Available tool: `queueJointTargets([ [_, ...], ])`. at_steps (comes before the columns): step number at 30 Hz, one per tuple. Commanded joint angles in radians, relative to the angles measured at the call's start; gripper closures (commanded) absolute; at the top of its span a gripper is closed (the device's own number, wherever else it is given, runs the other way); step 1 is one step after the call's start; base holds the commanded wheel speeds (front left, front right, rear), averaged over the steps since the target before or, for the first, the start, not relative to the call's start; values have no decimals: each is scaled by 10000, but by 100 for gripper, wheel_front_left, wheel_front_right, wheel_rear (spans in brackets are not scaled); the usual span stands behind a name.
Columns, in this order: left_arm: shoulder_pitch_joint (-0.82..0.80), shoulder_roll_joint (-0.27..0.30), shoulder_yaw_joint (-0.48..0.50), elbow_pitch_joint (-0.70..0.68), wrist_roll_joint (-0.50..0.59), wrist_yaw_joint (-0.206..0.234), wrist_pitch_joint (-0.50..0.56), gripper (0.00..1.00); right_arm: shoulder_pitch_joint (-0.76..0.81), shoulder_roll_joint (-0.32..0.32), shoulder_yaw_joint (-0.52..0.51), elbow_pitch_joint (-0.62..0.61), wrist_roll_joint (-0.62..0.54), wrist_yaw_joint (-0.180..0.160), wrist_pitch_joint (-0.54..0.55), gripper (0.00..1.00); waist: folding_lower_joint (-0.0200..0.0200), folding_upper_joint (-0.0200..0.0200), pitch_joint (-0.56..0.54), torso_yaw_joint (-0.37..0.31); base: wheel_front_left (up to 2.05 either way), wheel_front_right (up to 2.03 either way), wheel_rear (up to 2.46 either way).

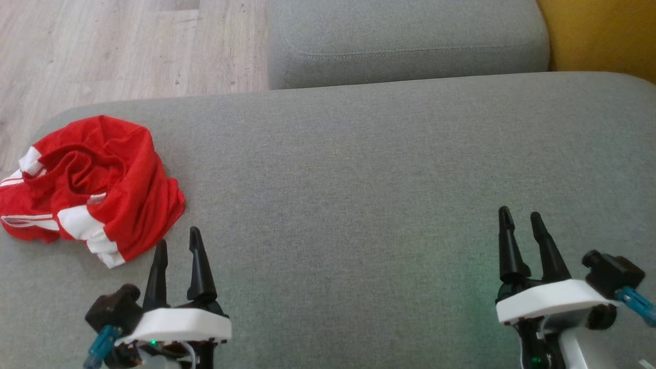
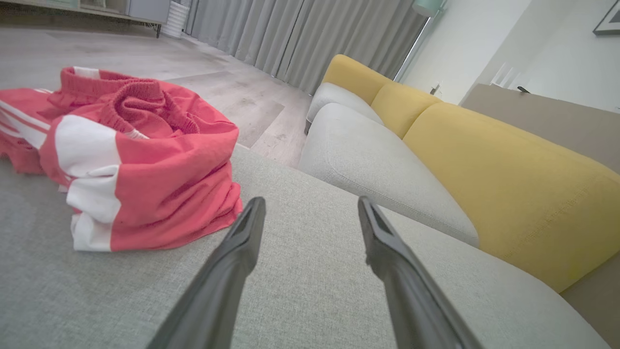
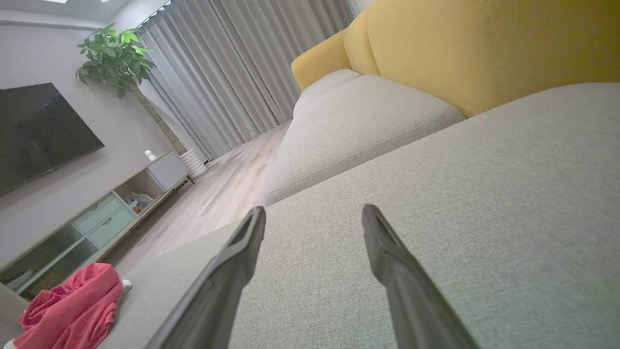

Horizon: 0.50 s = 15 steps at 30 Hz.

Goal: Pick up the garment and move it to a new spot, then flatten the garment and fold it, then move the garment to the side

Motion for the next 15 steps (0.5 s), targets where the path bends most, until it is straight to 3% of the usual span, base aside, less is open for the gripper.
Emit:
queueJointTargets([
  [1,-557,85,135,-324,346,55,-129,0,-474,-93,249,-334,-359,-5,-152,0,0,0,-6,7,0,0,0],
  [15,-599,94,-183,-308,2092,341,-539,0,-535,-103,624,-362,-2158,-6,-564,0,0,0,-7,54,0,0,0],
])
